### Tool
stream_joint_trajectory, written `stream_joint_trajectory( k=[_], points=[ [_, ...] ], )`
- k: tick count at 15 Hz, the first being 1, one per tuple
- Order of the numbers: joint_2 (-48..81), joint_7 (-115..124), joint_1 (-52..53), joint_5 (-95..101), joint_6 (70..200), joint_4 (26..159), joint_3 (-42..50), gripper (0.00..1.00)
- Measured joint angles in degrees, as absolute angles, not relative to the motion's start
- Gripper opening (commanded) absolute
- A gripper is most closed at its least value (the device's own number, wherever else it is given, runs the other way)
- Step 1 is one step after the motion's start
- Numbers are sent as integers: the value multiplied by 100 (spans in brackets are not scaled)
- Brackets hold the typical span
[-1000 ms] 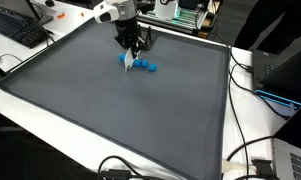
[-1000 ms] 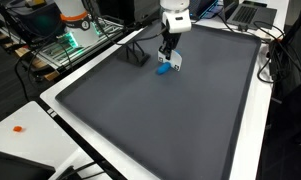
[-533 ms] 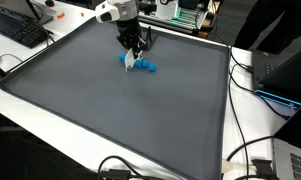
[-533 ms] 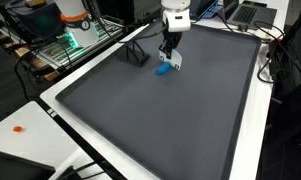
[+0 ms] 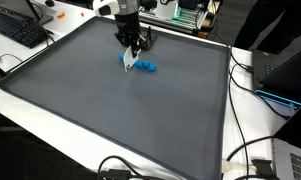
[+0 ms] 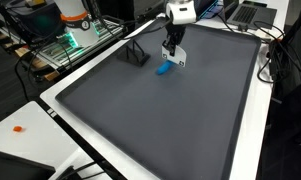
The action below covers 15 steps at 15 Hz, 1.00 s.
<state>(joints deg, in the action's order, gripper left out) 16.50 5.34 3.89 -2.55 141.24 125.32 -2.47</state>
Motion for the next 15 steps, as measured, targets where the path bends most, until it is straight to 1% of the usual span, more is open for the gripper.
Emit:
stream_joint_trajectory(
  k=[15],
  points=[
    [1551,523,303,302,13887,12455,13,1]
  ],
)
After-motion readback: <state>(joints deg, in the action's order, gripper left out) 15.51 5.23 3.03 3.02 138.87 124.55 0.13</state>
